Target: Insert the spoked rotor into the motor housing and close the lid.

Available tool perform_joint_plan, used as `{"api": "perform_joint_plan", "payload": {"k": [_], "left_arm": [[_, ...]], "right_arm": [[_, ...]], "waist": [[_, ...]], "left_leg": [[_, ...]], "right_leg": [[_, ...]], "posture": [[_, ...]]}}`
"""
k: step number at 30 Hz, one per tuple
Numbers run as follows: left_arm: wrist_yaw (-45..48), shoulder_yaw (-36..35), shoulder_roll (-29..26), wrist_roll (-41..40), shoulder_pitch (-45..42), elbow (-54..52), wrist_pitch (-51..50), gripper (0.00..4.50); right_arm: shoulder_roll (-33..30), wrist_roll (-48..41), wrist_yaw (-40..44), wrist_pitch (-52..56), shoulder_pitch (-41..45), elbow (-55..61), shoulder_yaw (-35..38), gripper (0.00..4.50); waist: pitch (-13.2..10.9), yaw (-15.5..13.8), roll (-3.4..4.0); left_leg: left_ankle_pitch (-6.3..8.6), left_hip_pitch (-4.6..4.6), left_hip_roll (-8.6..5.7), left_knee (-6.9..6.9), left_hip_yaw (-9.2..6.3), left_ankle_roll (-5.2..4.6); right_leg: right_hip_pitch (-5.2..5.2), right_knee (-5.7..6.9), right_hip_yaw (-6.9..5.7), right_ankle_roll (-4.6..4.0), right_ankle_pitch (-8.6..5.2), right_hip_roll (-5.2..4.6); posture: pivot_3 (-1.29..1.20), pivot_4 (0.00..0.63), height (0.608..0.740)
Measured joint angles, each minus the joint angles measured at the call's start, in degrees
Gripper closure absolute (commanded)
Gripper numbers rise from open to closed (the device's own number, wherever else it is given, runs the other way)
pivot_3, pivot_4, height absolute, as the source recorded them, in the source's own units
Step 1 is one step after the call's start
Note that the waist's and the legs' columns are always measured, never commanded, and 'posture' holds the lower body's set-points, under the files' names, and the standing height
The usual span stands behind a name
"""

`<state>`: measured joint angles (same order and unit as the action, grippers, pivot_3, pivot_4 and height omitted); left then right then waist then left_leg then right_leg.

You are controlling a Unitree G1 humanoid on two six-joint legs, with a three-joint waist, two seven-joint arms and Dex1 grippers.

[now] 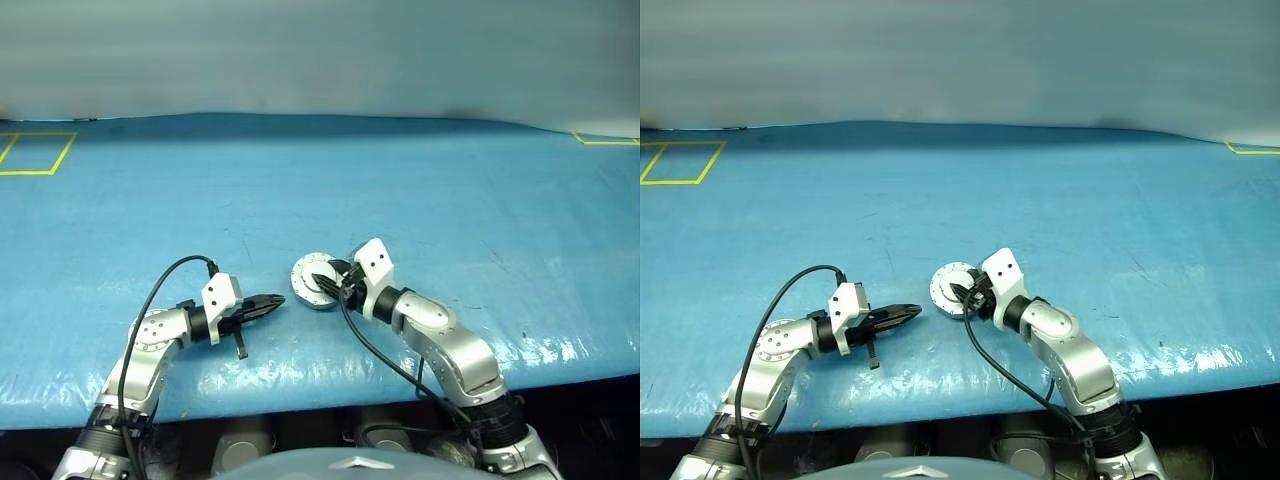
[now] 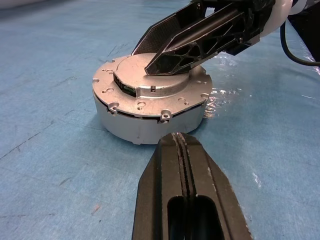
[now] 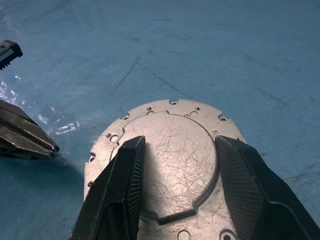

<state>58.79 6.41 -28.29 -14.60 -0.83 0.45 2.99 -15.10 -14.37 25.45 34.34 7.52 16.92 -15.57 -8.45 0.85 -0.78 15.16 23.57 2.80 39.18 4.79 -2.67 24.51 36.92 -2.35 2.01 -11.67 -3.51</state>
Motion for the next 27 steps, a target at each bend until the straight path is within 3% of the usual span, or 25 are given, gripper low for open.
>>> {"api": "perform_joint_plan", "payload": {"k": [7,10,15,25,27], "left_arm": [[-0.07,0.63,0.0,-0.02,0.0,-0.01,-0.18,4.5],[-0.07,0.98,-0.05,0.21,0.01,-0.02,-0.2,4.5],[-0.38,1.02,-0.13,1.1,0.03,-0.02,-0.21,4.5],[-1.08,1.7,-0.19,2.24,0.08,-0.02,-0.2,4.5],[-1.24,1.73,-0.19,2.28,0.09,-0.01,-0.1,4.5]], "right_arm": [[0.66,0.6,0.05,0.14,0.71,-0.72,-0.35,2.22],[1.56,0.0,0.19,0.58,0.53,-0.98,0.45,1.66],[1.58,0.32,0.75,0.48,0.53,-1.05,-0.01,0.04],[0.3,1.11,1.31,-0.2,0.56,-1.05,-0.27,0.04],[0.0,1.7,1.43,-0.58,0.61,-1.09,-0.78,0.43]], "waist": [[0.1,0.04,0.01],[0.1,0.05,0.01],[0.1,-0.06,0.02],[0.09,-0.16,0.02],[0.09,-0.16,0.02]], "left_leg": [[-0.01,-0.02,0.1,0.0,0.05,0.02],[-0.01,-0.01,0.12,-0.01,0.07,0.03],[-0.01,0.0,0.12,0.0,0.08,0.03],[-0.01,0.02,0.11,-0.03,0.07,0.03],[-0.01,0.01,0.12,-0.03,0.07,0.03]], "right_leg": [[0.01,0.0,-0.02,-0.01,0.0,0.03],[0.02,0.0,-0.02,-0.02,0.0,0.04],[0.04,-0.01,-0.02,-0.02,0.0,0.01],[0.07,-0.04,-0.04,-0.03,0.0,0.0],[0.07,-0.04,-0.04,-0.02,-0.01,0.0]], "posture": [[0.0,0.15,0.74],[0.0,0.15,0.74],[0.0,0.15,0.74],[0.0,0.15,0.74],[0.0,0.15,0.74]]}}
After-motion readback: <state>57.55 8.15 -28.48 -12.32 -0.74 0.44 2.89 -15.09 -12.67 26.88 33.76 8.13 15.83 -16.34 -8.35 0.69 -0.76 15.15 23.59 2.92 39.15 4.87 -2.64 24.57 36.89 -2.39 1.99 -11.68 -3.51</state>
